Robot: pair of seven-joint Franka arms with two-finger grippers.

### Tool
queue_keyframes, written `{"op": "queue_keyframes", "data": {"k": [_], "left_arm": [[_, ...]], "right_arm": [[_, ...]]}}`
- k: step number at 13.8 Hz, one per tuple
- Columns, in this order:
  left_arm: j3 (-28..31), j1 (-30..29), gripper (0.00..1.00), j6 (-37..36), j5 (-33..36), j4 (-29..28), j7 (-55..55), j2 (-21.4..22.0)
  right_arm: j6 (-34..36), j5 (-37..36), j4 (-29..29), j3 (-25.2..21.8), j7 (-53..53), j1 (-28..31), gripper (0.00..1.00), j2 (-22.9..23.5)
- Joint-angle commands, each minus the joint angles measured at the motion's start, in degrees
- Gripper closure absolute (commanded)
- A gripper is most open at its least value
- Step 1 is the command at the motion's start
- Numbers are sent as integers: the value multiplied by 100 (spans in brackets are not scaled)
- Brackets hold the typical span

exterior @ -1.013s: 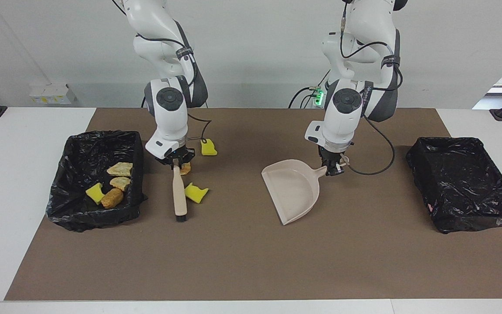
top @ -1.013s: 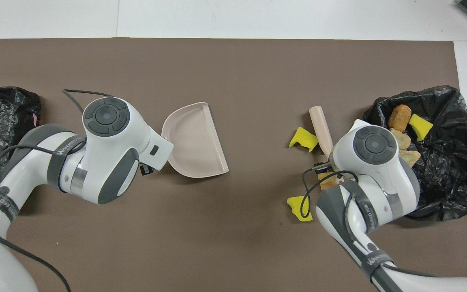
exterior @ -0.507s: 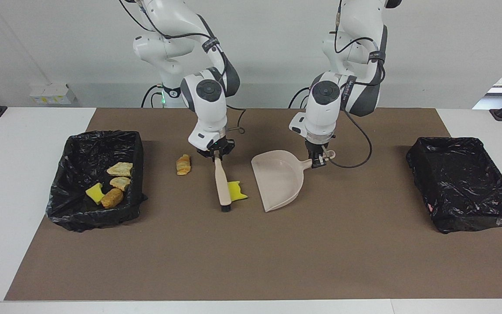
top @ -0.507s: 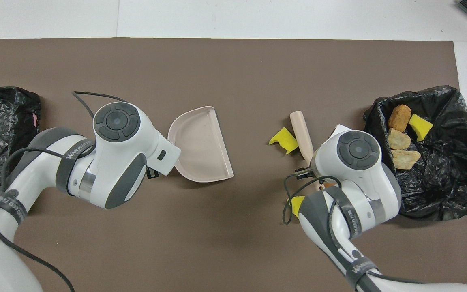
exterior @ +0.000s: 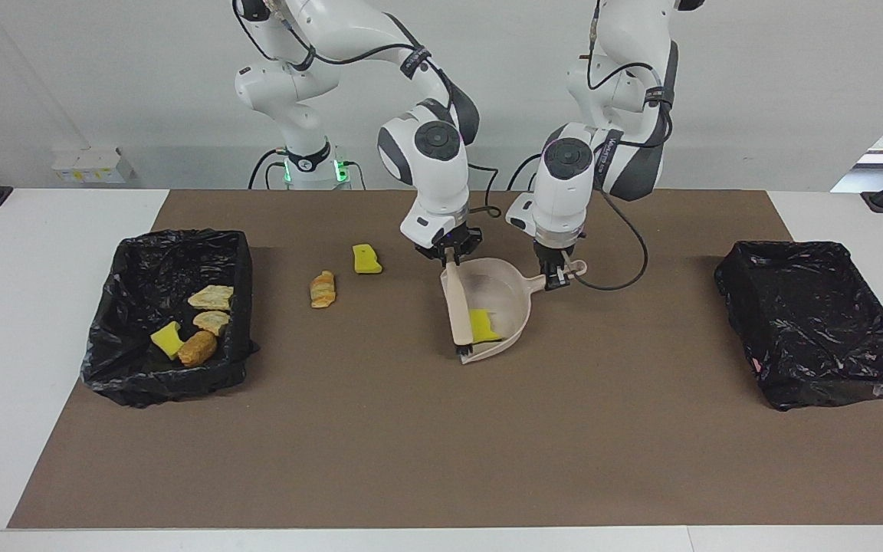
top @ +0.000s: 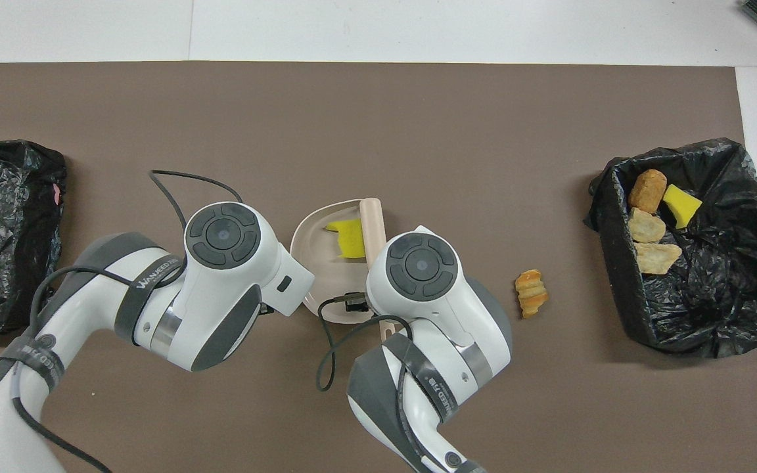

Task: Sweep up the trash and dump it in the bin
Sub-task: 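Sweep a yellow sponge piece into the dustpan with the right gripper's brush, then move the brush back behind the bread and sponge with the right gripper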

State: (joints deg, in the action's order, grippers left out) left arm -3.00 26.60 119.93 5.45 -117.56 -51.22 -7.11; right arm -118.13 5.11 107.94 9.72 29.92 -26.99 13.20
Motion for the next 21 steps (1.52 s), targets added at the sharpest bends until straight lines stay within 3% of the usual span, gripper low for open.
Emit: {"op": "queue_keyframes", "data": {"k": [1, 5, 9, 12, 15, 18, 21], "left_arm": [[28, -76, 100, 145, 96, -302, -300, 227], [28, -155, 100, 144, 96, -302, -310, 227], [28, -226, 100, 153, 96, -294, -318, 219], [28, -226, 100, 153, 96, -294, -327, 219], [28, -226, 100, 144, 96, -302, -336, 219], [28, -217, 100, 92, 96, -294, -336, 219], [10, -138, 100, 57, 96, -302, -310, 236]], "right_arm": [[658, 26, -168, -31, -126, 316, 100, -300], [1581, -342, 25, -40, -785, 895, 100, -765], [1688, -782, 1007, -49, -734, 1369, 100, -1354], [1365, -959, 1877, -49, -584, 1765, 100, -1942], [1241, -968, 2213, -31, -663, 2144, 100, -2417], [408, -959, 3405, -49, -925, 2285, 100, -3199], [231, -871, 3716, -31, -1103, 2400, 100, -3307]]}}
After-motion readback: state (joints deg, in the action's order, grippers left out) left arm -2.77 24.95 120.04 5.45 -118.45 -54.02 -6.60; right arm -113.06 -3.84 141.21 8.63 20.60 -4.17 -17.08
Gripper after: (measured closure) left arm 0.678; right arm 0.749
